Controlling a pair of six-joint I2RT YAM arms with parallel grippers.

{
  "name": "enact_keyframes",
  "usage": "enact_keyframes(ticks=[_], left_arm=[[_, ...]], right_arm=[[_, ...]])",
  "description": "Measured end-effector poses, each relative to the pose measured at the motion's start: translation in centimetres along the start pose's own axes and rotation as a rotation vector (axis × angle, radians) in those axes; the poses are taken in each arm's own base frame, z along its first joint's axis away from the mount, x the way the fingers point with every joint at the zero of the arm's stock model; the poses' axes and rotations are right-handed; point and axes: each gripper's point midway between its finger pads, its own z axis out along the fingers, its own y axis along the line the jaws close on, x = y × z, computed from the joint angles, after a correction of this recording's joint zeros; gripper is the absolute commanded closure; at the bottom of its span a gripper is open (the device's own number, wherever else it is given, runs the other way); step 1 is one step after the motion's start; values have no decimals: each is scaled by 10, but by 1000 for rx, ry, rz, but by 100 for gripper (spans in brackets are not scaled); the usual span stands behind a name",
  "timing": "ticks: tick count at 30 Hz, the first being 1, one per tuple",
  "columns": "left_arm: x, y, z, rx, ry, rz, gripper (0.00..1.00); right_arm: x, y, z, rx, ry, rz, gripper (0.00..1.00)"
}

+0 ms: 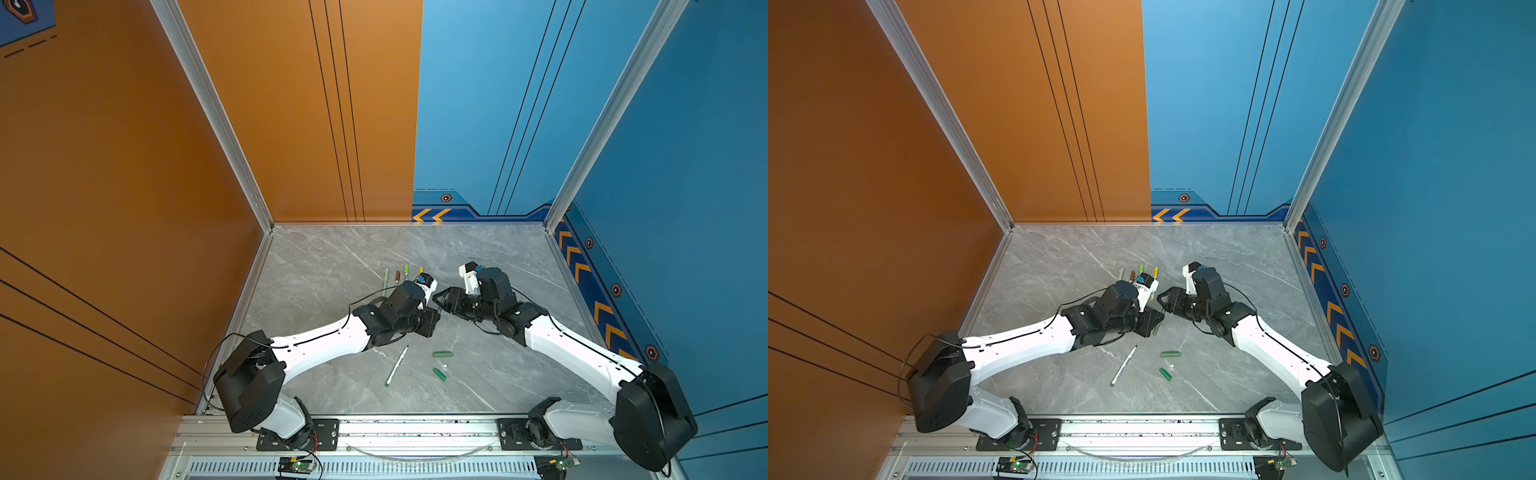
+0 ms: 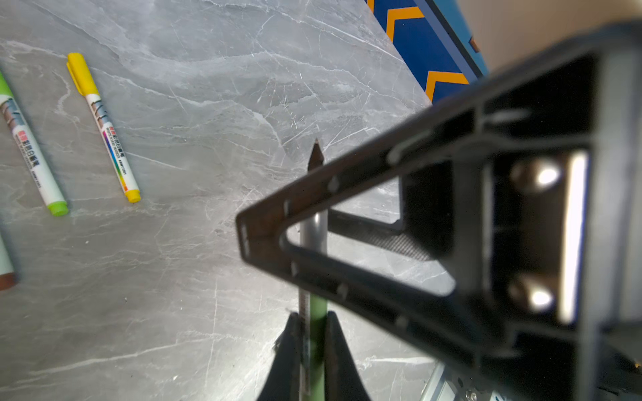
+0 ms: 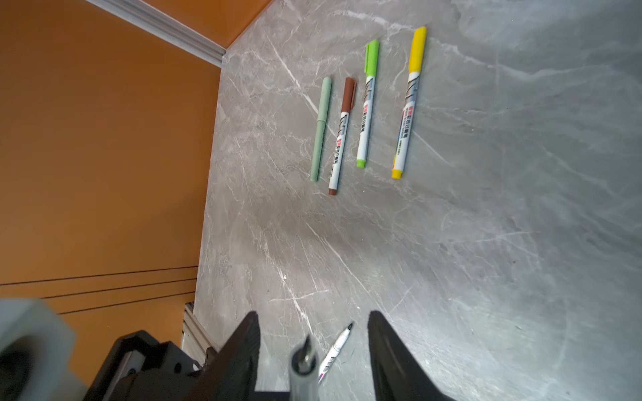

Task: Insert pens into pen caps
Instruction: Pick up the pen from the bottom-center of the table.

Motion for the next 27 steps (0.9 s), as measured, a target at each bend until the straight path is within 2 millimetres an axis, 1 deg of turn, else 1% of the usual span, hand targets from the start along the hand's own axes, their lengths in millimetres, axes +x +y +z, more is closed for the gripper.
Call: enact_keyframes(ticks=[5,7,10,12,14,16,17,19,21,22,25,27], left_arm=[[-2,-1,-1,6,-18,-9,100],[-2,1,-1,2,-21,-14,100],[-3,1,-1,0,-26,-16,100],[-3,1,-1,2,-29,-16,93],[-5,0,-1,2,-35,-16,80],[-4,0,-2,4,-39,-17,70],[-3,1,-2,3,-37,-19,67],[2,4,-2,-1,-29,-20,66],[6,6,-2,-6,-20,-23,66],[7,7,-1,-7,-18,-24,69],[8,6,-1,-4,-15,-27,83],[8,4,-1,5,-13,-24,89]], right_arm=[[8,4,3,-5,21,-4,79],[9,4,3,-4,21,-3,86],[7,4,3,1,15,0,93],[6,5,3,2,11,-2,95],[4,5,2,6,5,-3,95],[1,7,1,6,-5,-5,95],[0,9,0,2,-10,-7,95],[-4,13,-3,-5,-22,-12,95],[-7,18,-5,-14,-34,-17,96],[-8,19,-6,-17,-38,-18,95],[-9,19,-7,-16,-42,-19,95],[-10,19,-7,-13,-44,-19,95]])
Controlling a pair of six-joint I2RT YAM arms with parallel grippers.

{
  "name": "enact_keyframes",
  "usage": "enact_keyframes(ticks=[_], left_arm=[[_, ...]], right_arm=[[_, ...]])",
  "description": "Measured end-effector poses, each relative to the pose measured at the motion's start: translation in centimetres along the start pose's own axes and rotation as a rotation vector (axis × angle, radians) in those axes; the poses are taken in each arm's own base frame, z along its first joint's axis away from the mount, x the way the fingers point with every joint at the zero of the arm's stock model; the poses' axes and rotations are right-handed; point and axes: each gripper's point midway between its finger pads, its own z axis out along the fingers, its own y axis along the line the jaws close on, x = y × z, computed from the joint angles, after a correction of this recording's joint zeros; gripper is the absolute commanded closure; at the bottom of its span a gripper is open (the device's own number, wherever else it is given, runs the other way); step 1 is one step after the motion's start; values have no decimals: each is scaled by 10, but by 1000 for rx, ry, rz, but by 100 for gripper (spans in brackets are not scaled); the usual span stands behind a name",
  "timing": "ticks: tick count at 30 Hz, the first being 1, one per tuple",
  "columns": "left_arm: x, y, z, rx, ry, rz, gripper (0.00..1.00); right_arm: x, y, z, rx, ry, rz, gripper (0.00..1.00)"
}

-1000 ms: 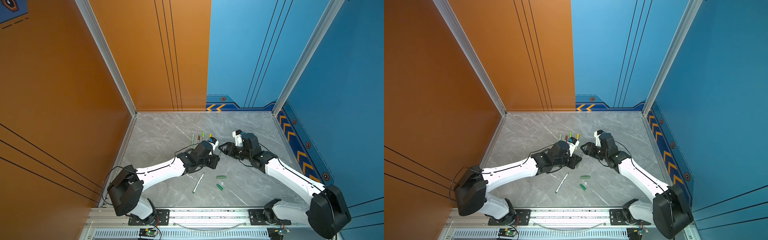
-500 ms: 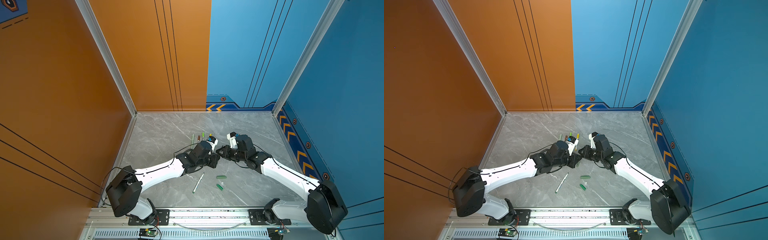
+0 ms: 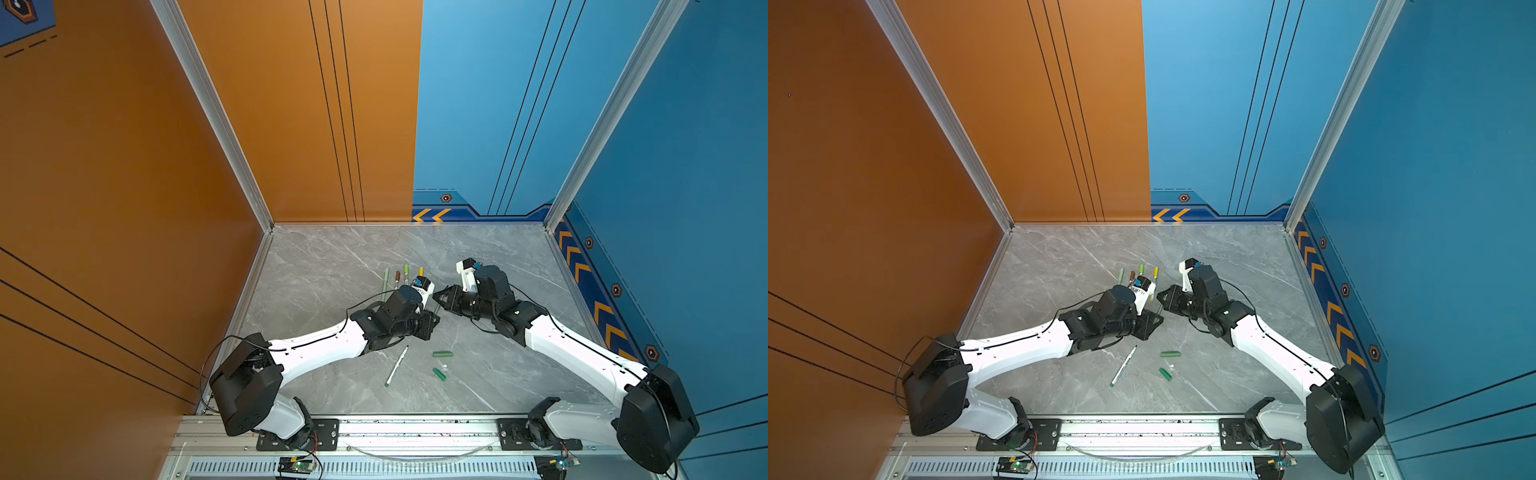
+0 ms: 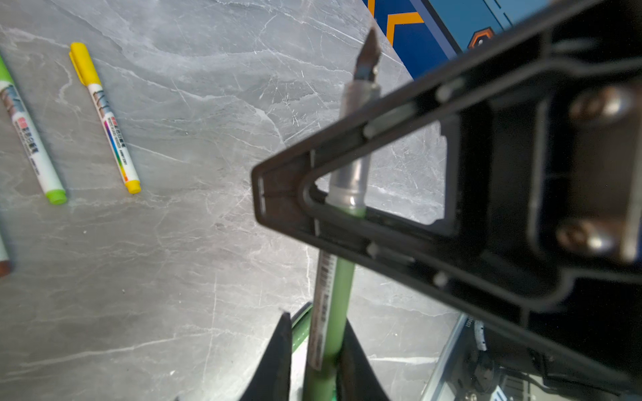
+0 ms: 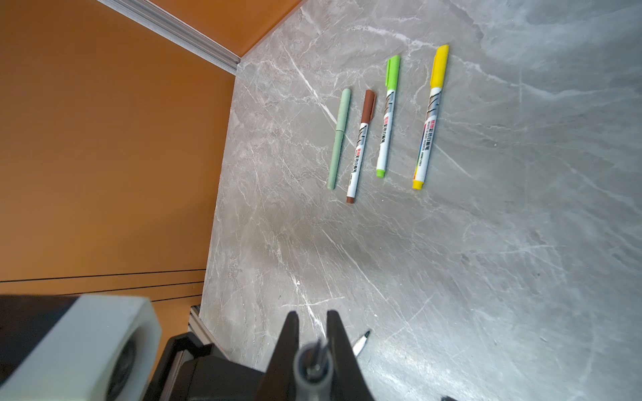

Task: Insert pens into pen caps
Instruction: Pick up the pen from the bottom-center of the table, then move the pen cap to the center of the table.

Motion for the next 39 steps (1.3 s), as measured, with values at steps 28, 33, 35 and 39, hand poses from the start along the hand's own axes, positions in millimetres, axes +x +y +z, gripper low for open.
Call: enact_keyframes(ticks=[28,33,35,39], left_arm=[[-1,63,-27,-224,-14,-40,100],[-2,66,-41,-239,-33,0,100],[-2,65,-44,-236,-38,16,100],[2,67,-47,-240,-37,36,100]], right_arm=[[29,-45,-38,326,41,49,40],[79,-57,-36,427,152,55,40],[97,-62,-31,461,197,63,40],[122,-74,-18,529,265,91,39]])
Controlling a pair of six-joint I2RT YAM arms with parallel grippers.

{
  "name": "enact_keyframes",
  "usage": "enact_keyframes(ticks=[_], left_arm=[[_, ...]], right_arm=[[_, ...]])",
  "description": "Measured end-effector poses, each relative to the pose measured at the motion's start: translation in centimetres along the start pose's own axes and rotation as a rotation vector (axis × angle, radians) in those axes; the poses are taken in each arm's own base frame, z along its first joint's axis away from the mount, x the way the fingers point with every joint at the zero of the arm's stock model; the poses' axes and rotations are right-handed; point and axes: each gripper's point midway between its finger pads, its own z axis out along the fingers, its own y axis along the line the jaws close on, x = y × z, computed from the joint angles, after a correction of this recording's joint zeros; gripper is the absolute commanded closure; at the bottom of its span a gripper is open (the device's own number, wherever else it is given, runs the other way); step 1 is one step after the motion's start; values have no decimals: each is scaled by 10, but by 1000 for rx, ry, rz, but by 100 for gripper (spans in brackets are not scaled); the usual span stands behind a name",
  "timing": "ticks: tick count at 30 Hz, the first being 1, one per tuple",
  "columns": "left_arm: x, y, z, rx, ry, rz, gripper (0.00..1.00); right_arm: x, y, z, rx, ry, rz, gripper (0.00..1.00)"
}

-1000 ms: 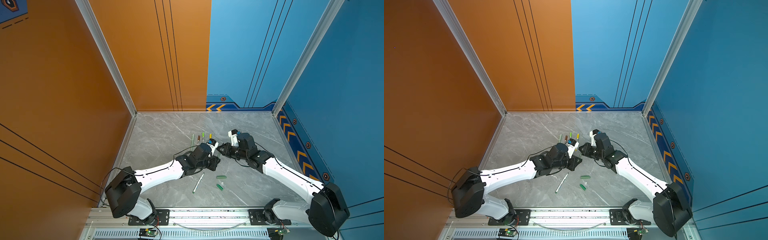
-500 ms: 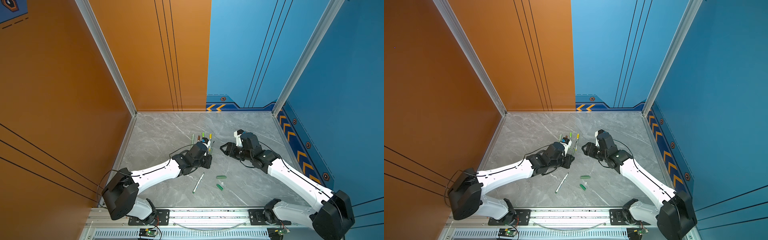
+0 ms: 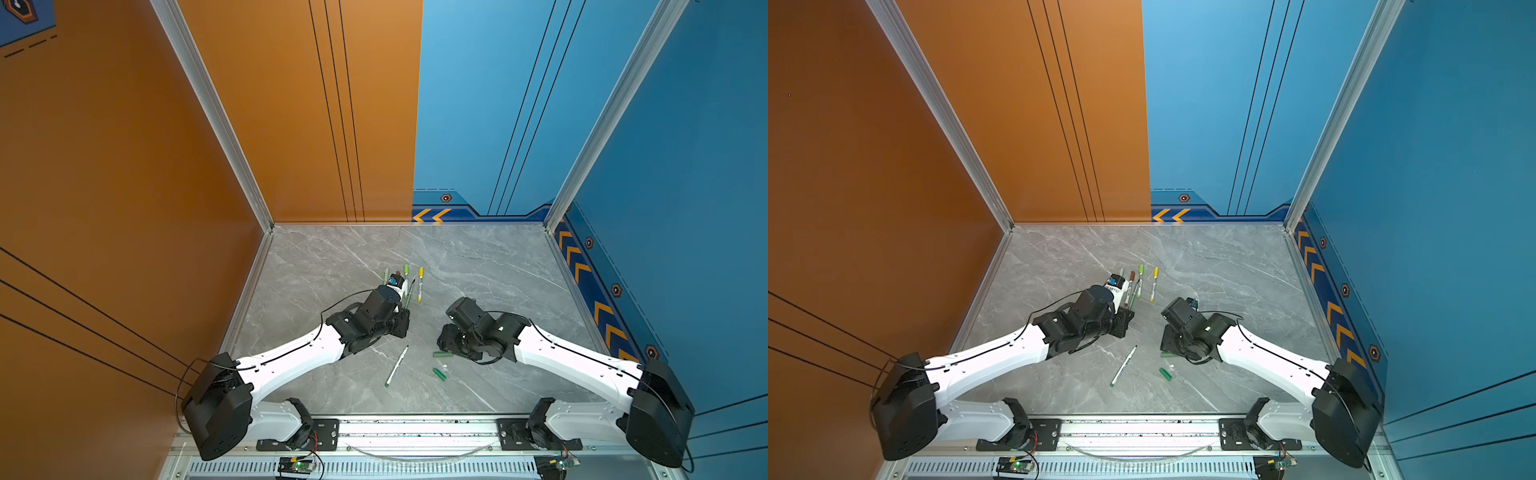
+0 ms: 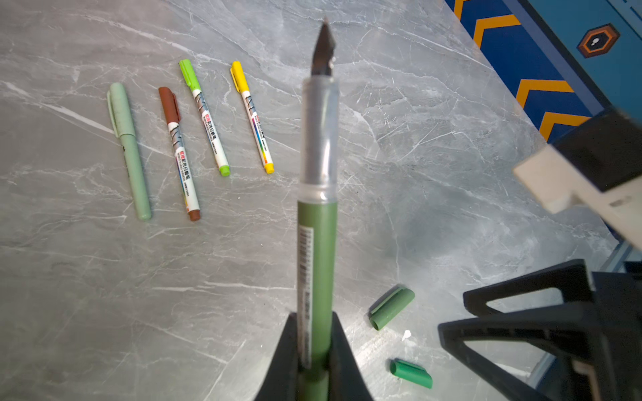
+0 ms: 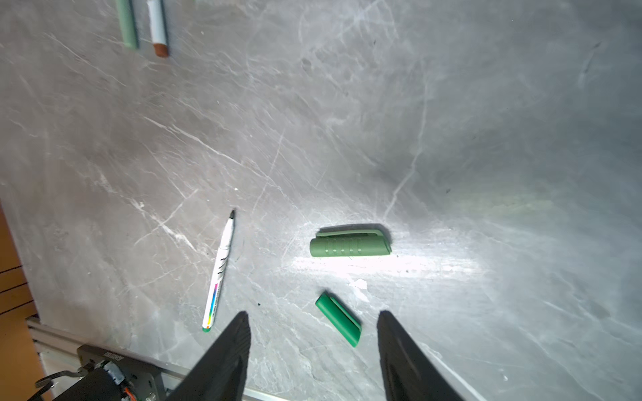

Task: Insert pens into pen caps
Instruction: Move the pen cap to the center of the table.

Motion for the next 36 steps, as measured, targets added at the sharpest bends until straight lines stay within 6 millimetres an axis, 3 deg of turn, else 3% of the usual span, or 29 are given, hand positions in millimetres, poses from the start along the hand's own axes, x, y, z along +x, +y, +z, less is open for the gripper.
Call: enact_keyframes(ticks=[7,21,36], left_arm=[[4,3,-4,-7,-4,15,100],[2,5,-6,-17,-17,31,100],[6,7,-1,-27,4,34,100]], right_arm=[[5,-12,28,71,59,73,40],[7,-6,64,25,138,171,44],[-6,15,81,-31,151,155,76]])
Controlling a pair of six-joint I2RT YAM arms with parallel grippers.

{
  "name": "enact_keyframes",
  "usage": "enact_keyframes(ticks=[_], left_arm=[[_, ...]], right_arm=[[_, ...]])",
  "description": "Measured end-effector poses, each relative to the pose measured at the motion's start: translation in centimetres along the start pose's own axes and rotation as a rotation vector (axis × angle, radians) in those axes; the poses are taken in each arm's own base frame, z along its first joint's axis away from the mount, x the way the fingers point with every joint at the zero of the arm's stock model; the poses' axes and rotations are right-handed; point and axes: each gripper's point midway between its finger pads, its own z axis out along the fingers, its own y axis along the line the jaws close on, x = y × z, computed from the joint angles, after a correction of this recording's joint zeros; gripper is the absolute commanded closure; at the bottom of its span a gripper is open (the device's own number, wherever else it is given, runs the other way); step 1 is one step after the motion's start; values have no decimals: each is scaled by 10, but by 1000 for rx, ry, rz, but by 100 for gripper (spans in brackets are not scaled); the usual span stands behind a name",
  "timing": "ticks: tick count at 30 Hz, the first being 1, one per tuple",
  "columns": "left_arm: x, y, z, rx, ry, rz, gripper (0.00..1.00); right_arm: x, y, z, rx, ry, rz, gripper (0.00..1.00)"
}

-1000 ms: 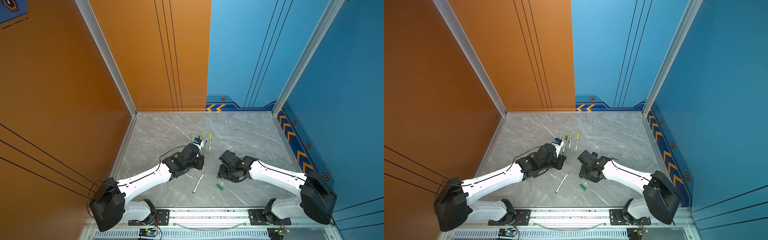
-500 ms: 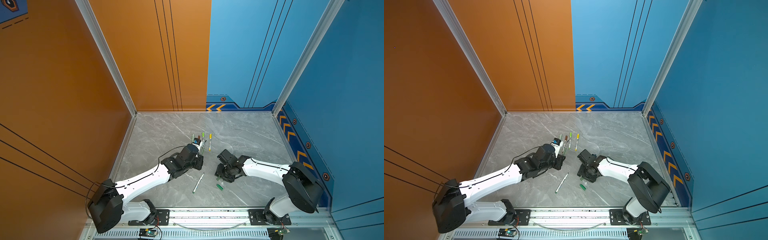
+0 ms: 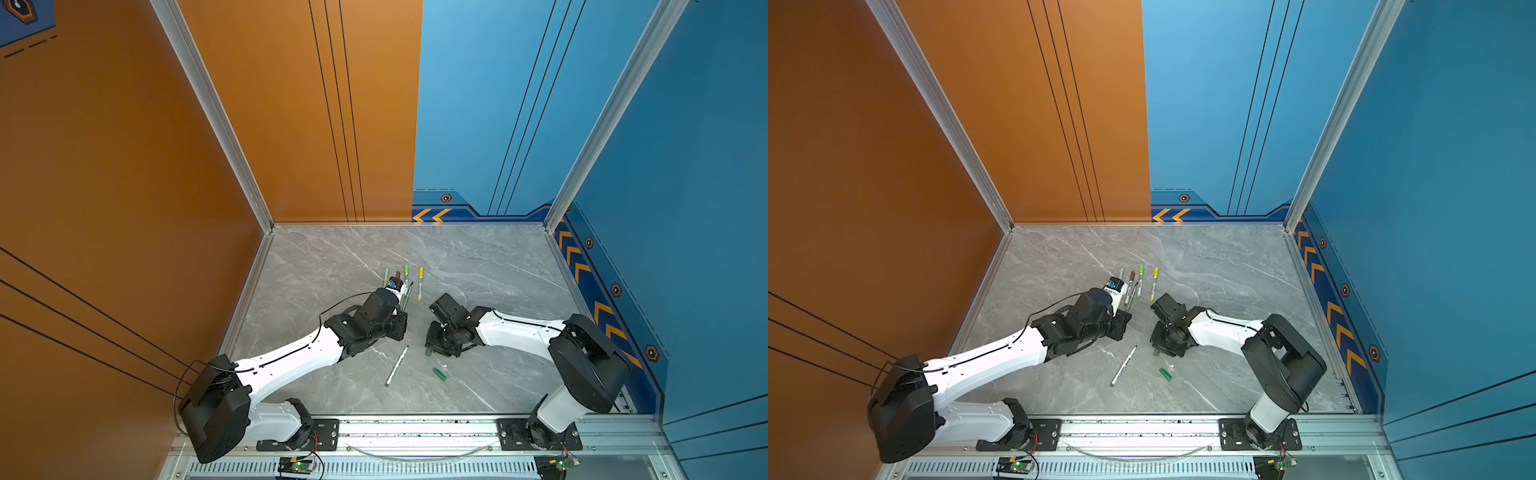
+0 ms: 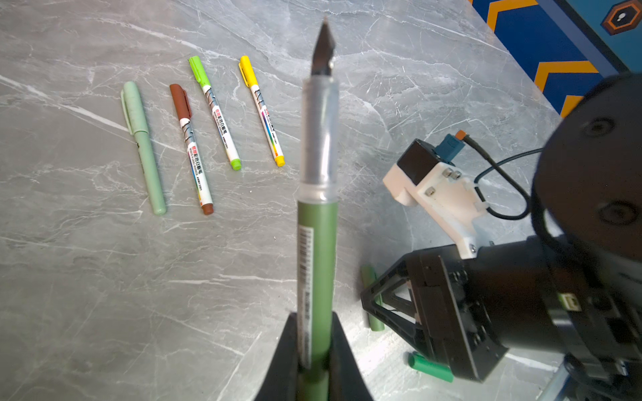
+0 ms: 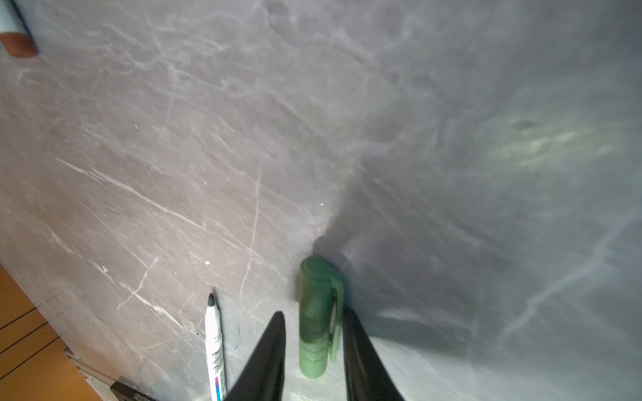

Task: Insert pens into pen caps
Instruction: Move the pen cap to the center of the table.

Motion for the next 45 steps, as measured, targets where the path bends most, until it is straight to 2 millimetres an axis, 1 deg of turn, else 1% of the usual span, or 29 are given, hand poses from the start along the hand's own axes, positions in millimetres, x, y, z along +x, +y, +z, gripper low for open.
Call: enact_keyframes(ticks=[4,9,11,14,19,22,26,31,38,42,45], left_arm=[[0,1,0,-1,0,-1,100],[-4,2,-4,0,-14,-5,100],[-8,2,-7,2,-30,-10,100],[-13,6,-13,3,-59,-21,100],[-12,15,-18,-4,-79,-34,100],[-10,21,-19,-13,-83,-43,100],[-10,27,-22,-22,-93,-54,100],[-14,31,-27,-23,-114,-63,100],[-12,31,-26,-19,-110,-65,100],[-11,30,-26,-13,-108,-65,100],[-11,29,-26,-8,-105,-65,100]], right_arm=[[-3,3,3,1,4,-8,82],[-9,9,8,6,7,-37,82],[-10,10,11,16,13,-42,80],[-9,11,13,30,24,-55,73],[-7,13,17,68,36,-65,71],[-8,14,18,87,31,-74,74],[-10,21,23,91,20,-89,79],[-12,22,24,99,-2,-98,81],[-13,22,24,113,-37,-115,85],[-14,22,22,121,-65,-135,84],[-17,21,21,139,-103,-164,79]])
